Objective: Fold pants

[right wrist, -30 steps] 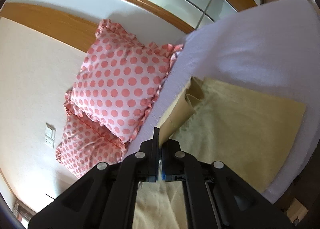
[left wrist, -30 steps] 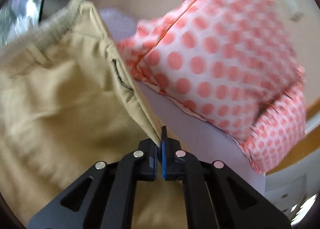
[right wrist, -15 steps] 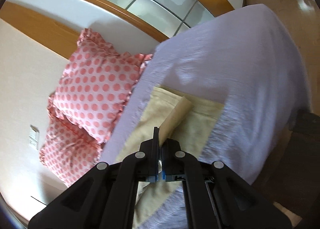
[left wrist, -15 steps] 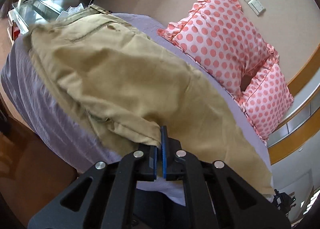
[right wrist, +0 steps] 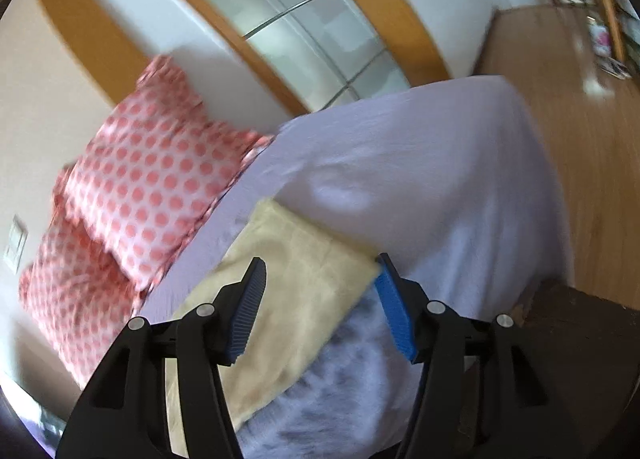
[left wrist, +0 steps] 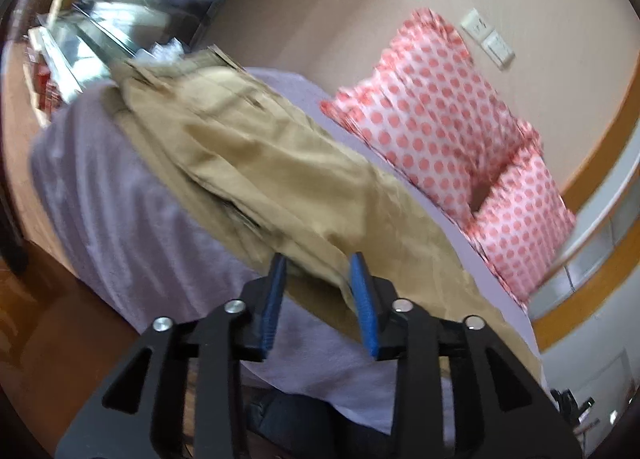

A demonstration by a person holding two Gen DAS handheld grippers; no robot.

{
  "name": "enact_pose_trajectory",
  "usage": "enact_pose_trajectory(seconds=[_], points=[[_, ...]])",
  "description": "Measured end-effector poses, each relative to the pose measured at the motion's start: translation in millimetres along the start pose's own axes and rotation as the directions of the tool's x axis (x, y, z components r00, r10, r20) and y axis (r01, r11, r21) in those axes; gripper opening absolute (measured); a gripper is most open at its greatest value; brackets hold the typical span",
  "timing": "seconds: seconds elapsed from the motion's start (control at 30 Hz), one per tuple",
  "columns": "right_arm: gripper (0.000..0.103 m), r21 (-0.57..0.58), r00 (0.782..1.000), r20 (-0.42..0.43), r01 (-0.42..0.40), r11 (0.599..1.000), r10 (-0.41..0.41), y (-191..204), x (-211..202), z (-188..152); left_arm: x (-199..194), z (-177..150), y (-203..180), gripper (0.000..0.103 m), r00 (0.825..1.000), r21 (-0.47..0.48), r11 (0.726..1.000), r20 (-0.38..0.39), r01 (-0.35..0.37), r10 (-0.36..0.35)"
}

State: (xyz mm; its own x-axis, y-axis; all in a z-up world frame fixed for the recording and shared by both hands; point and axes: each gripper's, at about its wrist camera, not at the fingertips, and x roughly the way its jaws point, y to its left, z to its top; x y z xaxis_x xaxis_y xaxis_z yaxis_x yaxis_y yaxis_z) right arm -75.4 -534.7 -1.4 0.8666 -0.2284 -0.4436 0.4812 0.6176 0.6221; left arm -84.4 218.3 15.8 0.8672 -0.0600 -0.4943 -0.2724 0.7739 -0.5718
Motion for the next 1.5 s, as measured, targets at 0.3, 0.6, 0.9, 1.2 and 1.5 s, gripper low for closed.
enact_pose_trajectory(seconds=[0.3,0.6,0.9,1.2,1.5], points=[[0.003,-0.184,0.988,-0.050,-0.154,0.971,0.147,62.2,20.4,-19.4,-9.5,10.9,23.1,0.053,0.998,-0.049,0.998,0.050,-0.027,0.029],[0.003,-0.402,0.706,-0.437,-0.707,0.582,0.557,275.8,-6.6,-132.2,-18.5,4.5,18.6,0.087,0.992,-0.014,0.997,0.091,-0.081,0.082],[0.086,-0.544,0.592,-0.764,-0.805,0.236,0.257,335.9,-38.5,-308.4,-8.7,12.0,17.2,0.089,0.996,0.009,0.998,0.070,-0.064,0.063],[0.093,-0.428,0.553,-0.743,-0.825,0.368,0.376,324.4,-27.7,-260.4,10.6,43.4,27.0,0.089,0.987,-0.012,0.992,0.097,-0.129,0.130],[0.093,-0.395,0.527,-0.767,-0.837,0.378,0.366,324.6,-23.0,-268.9,29.7,47.7,40.7,0.088,0.989,-0.119,0.982,0.000,-0.148,0.149]])
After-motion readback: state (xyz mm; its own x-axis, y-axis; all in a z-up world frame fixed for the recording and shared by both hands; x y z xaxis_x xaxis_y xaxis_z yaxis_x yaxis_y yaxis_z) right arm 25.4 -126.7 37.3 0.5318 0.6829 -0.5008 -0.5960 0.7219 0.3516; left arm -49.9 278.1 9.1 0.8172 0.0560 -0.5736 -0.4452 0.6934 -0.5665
